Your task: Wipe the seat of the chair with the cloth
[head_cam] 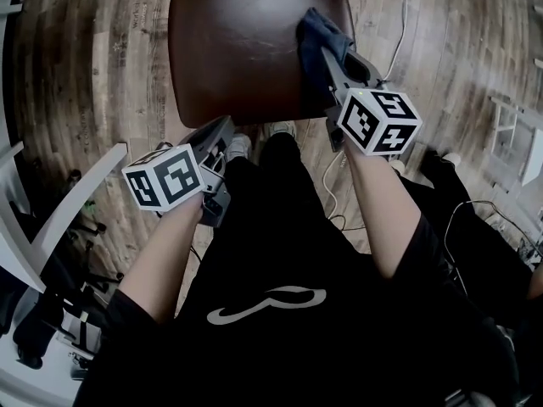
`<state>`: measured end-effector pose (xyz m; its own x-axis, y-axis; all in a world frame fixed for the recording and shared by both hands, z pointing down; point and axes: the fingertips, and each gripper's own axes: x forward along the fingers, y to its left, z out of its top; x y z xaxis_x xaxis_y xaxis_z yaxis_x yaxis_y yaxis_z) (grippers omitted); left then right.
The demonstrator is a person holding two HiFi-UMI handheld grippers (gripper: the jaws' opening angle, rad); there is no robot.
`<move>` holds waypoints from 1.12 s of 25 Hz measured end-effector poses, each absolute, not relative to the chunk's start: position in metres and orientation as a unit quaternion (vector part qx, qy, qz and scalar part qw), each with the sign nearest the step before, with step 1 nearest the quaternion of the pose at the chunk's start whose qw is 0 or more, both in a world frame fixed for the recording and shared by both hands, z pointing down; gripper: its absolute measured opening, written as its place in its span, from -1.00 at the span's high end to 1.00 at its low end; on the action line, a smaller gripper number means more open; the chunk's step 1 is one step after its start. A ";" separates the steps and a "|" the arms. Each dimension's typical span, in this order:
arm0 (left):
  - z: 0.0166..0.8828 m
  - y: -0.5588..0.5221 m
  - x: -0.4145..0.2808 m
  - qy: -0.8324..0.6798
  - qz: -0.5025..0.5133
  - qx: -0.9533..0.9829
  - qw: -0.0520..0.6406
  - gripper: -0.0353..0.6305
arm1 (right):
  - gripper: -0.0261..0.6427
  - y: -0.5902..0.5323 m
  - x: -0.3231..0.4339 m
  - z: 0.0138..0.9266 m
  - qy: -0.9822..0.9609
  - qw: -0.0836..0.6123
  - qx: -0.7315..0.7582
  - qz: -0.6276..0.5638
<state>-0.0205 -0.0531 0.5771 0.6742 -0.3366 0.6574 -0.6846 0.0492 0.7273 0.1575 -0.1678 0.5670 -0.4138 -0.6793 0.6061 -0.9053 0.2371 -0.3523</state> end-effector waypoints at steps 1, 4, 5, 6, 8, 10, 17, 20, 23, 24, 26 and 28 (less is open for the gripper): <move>0.576 -0.050 -0.027 -0.379 0.139 0.675 0.618 0.86 | 0.77 -0.166 0.147 0.564 -0.772 0.161 0.512 0.342; 0.576 -0.041 -0.051 -0.384 0.136 0.673 0.617 0.86 | 0.77 -0.157 0.112 0.556 -0.781 0.154 0.500 0.342; 0.575 -0.038 -0.060 -0.385 0.135 0.673 0.617 0.86 | 0.77 -0.154 0.101 0.555 -0.783 0.154 0.496 0.342; 0.574 -0.036 -0.066 -0.387 0.135 0.672 0.617 0.86 | 0.77 -0.151 0.091 0.554 -0.785 0.153 0.492 0.344; 0.573 -0.031 -0.074 -0.390 0.132 0.671 0.617 0.86 | 0.77 -0.145 0.077 0.555 -0.789 0.153 0.483 0.348; 0.572 -0.027 -0.080 -0.392 0.129 0.668 0.619 0.86 | 0.77 -0.140 0.065 0.555 -0.792 0.153 0.474 0.353; 0.576 -0.012 -0.127 -0.413 0.112 0.654 0.624 0.86 | 0.77 -0.122 -0.004 0.559 -0.804 0.155 0.436 0.375; 0.577 -0.007 -0.145 -0.420 0.104 0.648 0.626 0.86 | 0.77 -0.114 -0.038 0.561 -0.812 0.161 0.413 0.381; 0.581 -0.003 -0.158 -0.425 0.095 0.641 0.631 0.86 | 0.77 -0.109 -0.064 0.567 -0.817 0.166 0.394 0.388; 0.582 -0.002 -0.162 -0.427 0.093 0.639 0.633 0.86 | 0.77 -0.108 -0.071 0.568 -0.819 0.170 0.387 0.388; 0.586 0.001 -0.171 -0.432 0.089 0.634 0.636 0.86 | 0.77 -0.105 -0.086 0.574 -0.824 0.179 0.376 0.385; 0.591 0.003 -0.178 -0.434 0.087 0.630 0.639 0.86 | 0.77 -0.104 -0.096 0.582 -0.825 0.188 0.371 0.383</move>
<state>-0.1778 0.0028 0.5907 0.6083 -0.4348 0.6640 -0.6579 0.1919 0.7283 -0.0957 -0.1035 0.5817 -0.6538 -0.4677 0.5947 -0.7562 0.4314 -0.4920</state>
